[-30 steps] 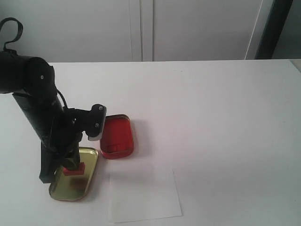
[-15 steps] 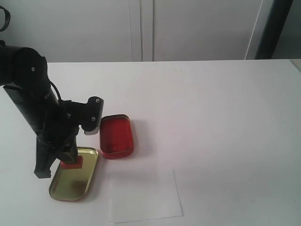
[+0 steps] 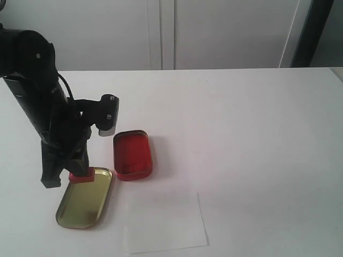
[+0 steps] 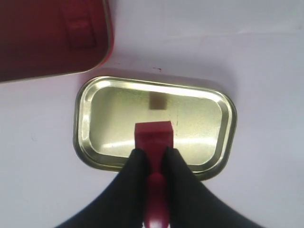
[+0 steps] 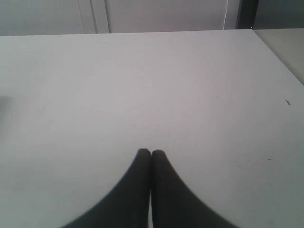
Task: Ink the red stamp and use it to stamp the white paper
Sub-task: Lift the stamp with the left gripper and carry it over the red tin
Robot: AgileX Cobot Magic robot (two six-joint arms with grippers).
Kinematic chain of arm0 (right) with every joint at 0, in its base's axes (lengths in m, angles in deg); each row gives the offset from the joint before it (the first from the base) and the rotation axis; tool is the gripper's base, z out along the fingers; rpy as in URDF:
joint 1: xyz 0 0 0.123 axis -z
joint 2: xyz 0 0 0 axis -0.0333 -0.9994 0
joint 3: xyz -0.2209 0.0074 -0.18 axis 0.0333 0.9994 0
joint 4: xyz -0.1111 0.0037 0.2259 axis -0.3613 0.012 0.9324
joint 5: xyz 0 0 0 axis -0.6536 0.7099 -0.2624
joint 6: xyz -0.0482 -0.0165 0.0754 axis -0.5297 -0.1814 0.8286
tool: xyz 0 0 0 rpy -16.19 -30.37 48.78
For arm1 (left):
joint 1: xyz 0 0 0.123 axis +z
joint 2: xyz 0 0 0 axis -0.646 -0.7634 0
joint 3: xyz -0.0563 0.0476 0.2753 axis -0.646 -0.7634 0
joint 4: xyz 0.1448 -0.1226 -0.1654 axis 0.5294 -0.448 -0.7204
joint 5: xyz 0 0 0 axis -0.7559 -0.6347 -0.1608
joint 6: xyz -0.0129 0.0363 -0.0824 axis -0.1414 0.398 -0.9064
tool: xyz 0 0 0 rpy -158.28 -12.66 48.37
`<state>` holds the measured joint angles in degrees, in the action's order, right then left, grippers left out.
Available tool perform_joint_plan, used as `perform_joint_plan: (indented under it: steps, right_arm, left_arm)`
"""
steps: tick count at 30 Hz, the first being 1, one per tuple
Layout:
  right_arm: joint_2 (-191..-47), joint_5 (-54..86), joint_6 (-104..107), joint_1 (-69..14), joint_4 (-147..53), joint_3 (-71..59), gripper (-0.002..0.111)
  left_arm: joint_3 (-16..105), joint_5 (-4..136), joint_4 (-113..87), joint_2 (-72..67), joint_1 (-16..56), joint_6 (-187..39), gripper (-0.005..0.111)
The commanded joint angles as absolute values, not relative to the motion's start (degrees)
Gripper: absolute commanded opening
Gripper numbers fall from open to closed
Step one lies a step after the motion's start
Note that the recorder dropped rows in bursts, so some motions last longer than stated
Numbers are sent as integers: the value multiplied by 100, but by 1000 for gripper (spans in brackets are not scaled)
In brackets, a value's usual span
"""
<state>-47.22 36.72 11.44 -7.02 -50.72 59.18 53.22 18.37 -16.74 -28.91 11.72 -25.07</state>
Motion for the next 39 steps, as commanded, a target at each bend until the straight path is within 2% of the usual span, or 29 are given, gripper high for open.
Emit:
perform_joint_plan:
  steps: [1,39]
  right_arm:
    - [-4695,3597,1176,-704,-5085,5924,0]
    - [-4695,3597,1176,-704,-5085,5924,0]
  left_arm:
    - [5399,1564,-1712,-2816,1150,-2598,0]
    - [5727,1281,-1712,-2816,1150,-3021,0]
